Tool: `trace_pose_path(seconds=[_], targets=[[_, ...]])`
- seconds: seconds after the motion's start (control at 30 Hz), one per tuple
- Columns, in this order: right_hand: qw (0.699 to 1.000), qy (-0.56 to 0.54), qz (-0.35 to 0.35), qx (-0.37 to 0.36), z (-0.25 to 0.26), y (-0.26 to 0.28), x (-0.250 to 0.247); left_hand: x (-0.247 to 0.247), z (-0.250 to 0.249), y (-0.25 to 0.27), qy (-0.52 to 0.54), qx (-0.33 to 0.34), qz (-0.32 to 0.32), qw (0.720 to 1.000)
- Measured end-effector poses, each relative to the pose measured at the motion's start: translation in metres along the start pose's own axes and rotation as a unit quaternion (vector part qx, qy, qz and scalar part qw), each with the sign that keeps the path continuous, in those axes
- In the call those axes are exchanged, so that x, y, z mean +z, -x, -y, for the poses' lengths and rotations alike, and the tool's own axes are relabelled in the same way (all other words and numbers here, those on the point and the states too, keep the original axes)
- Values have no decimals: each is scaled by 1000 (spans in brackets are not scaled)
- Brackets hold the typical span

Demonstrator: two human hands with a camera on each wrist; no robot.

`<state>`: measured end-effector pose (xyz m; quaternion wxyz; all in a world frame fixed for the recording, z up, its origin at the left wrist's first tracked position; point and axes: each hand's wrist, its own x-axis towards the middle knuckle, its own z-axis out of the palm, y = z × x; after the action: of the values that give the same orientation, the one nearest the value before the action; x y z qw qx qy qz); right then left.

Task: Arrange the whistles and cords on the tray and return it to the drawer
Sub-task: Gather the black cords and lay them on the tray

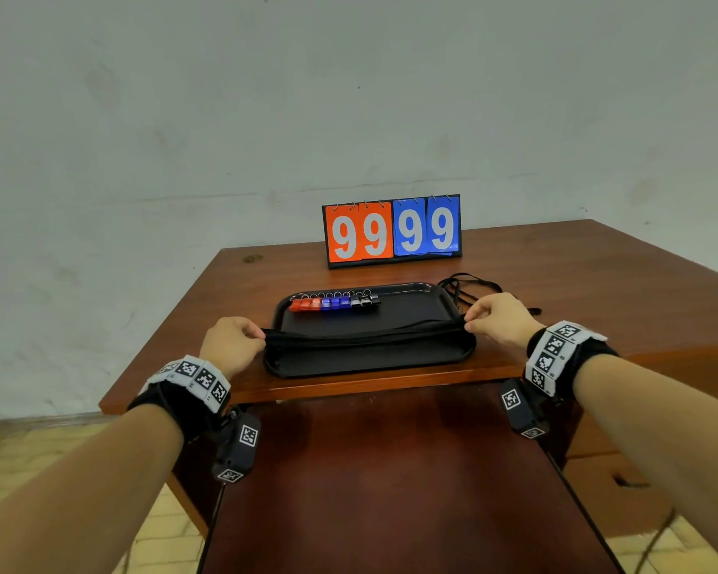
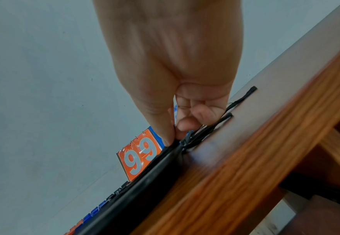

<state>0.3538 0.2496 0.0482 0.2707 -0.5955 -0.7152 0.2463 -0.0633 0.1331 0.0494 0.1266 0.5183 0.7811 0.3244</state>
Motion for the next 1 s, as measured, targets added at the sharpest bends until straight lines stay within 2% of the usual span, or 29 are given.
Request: trace_pose_path(seconds=[0.43,0.6,0.77,1.0], targets=[[1000,-16,-6,-7,0,5,7,5,2,-4,-35,4,-11,999],[999,-33,-12,-3,1,9,1,2,-4,1,-69,-5,-39,997],[999,-30,-20,-3,5,14,-13,-1,-32,9,-71,7,-57,996],[997,-50,-55,21,-4,18,-36,29,-91,12,-23,64,-11,998]])
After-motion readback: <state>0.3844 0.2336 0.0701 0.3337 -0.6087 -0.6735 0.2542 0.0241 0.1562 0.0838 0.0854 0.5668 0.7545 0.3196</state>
